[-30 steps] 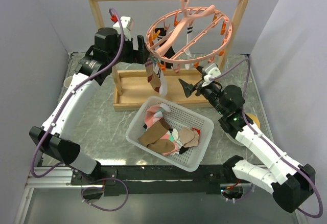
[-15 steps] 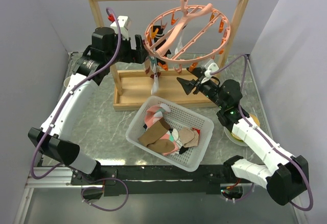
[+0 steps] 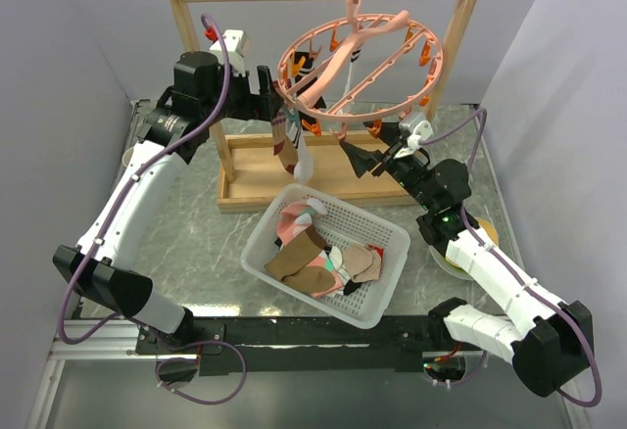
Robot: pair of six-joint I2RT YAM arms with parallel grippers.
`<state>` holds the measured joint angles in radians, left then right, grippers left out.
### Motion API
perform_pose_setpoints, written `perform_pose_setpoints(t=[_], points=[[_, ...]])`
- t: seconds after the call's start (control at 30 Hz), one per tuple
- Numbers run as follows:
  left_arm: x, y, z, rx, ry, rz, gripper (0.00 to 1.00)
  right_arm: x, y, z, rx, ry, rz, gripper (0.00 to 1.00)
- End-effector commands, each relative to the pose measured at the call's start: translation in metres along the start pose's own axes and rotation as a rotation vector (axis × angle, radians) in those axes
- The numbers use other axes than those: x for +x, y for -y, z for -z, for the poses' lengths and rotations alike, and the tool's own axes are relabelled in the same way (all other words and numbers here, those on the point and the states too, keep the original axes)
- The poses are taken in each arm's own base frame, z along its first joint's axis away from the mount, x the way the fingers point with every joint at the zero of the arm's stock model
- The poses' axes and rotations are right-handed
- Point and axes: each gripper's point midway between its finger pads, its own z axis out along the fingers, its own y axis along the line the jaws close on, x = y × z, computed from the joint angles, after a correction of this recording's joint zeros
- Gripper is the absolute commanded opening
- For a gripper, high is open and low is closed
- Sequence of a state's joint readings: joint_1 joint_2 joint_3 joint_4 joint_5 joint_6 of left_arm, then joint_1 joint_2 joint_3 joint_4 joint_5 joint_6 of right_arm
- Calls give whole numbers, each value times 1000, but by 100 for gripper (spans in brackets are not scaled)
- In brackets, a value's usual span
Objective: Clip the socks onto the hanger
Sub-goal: Adjust the hanger on the clothesline.
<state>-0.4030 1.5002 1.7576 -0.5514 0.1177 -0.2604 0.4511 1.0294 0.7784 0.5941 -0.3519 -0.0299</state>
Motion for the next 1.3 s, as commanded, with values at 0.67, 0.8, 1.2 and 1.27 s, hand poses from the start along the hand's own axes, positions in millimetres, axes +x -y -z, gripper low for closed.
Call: perform_pose_setpoints(t=[0.67, 0.8, 1.2, 1.27], points=[[-6, 107, 153, 629, 126, -375, 99, -39, -10, -23, -86, 128, -70, 59], [2, 137, 166, 822, 93, -242, 99, -44, -12, -29, -106, 131, -86, 57], [8, 168, 116, 994, -120, 58, 99, -43, -22, -31, -148, 128, -105, 53], [6, 183, 139, 1146, -184, 148, 99, -45, -22, -29, -146, 129, -102, 53]])
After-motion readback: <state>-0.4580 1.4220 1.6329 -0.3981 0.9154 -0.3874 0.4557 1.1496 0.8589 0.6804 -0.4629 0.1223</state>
